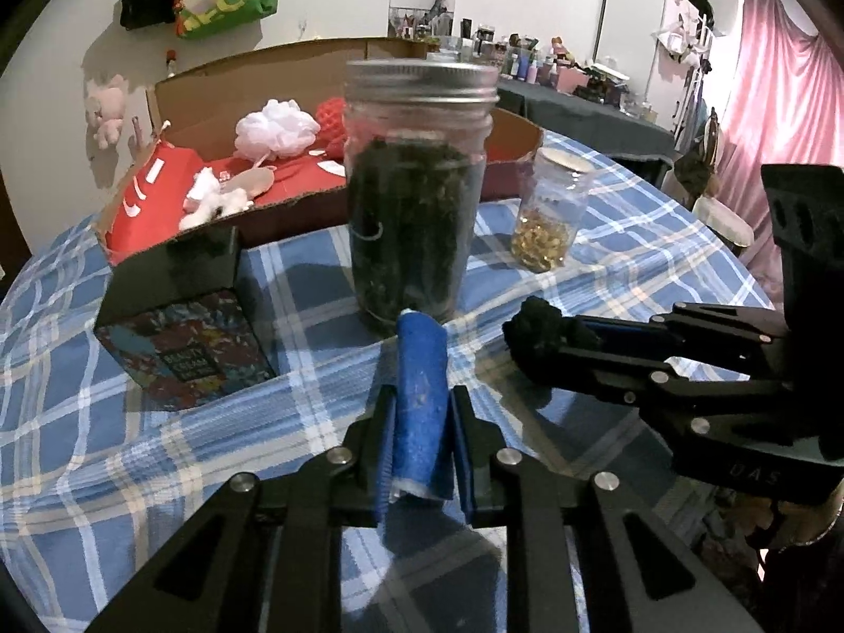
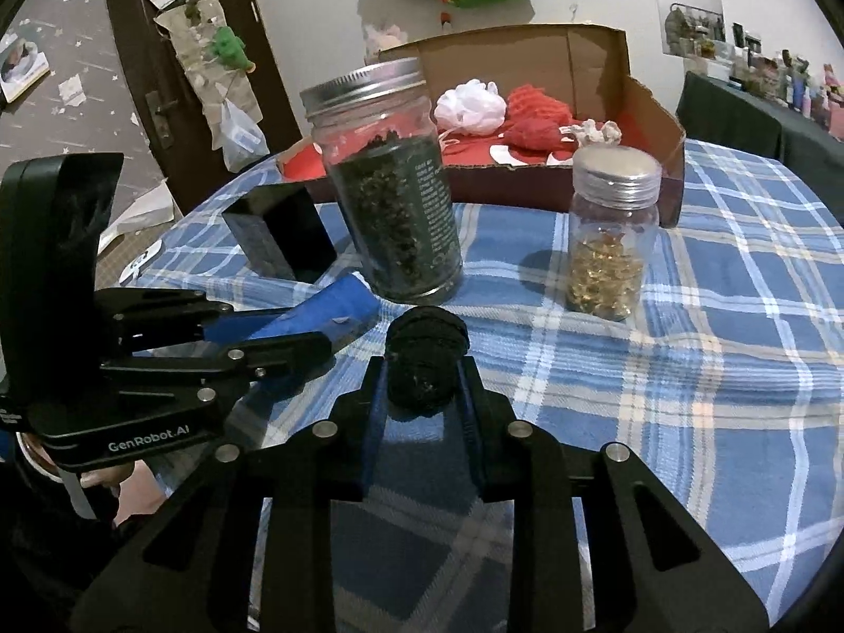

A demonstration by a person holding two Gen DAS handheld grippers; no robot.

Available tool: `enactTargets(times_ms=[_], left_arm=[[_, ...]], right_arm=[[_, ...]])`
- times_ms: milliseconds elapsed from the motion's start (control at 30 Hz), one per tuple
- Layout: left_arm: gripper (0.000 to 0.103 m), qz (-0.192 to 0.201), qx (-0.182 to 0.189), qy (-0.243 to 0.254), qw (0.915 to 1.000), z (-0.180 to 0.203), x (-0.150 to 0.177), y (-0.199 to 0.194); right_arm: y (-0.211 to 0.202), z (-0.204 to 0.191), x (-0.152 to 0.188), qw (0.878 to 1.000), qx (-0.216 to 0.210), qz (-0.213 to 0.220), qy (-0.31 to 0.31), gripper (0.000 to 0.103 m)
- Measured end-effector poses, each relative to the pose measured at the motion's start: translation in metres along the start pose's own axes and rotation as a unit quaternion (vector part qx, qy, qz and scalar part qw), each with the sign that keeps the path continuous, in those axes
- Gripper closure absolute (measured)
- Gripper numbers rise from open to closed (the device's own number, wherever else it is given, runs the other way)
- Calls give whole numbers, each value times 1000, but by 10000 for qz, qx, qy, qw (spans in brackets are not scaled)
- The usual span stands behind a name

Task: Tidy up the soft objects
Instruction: 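Grasp the blue cloth roll with left tool while right tool grasps black fuzzy ball, then lift both held items and carry them over the cardboard box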

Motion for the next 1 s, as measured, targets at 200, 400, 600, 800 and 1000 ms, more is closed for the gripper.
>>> enactTargets(times_ms=[200, 400, 600, 800, 1000], left_arm=[[83, 113, -73, -43, 9999, -6, -6, -11], [83, 286, -171, -52, 9994, -13, -14, -25], [83, 455, -251, -69, 9986, -20, -23, -41], [83, 664, -317, -77, 9973, -25, -34, -59], [83, 839, -374, -61, 9957, -29, -44, -73]], right_arm=[[-9, 1, -4, 10000, 56, 73, 14, 78], [-22, 1, -12, 9997, 139, 197, -25, 78], [-33, -3, -22, 9992, 184, 337, -85, 78], [-45, -12, -35, 9985, 194, 483, -195, 78], [-57, -19, -48, 9974, 209, 620, -313, 78]])
Point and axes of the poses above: each gripper's, at about its wrist camera, not at the fingertips, and y roughly the way its jaws point, z to its right, x to its underside, the point moved 4 cm from there along y, roughly the way its jaws point, and after that the axes turned 14 degrees about -x, right-handed, at the moved point
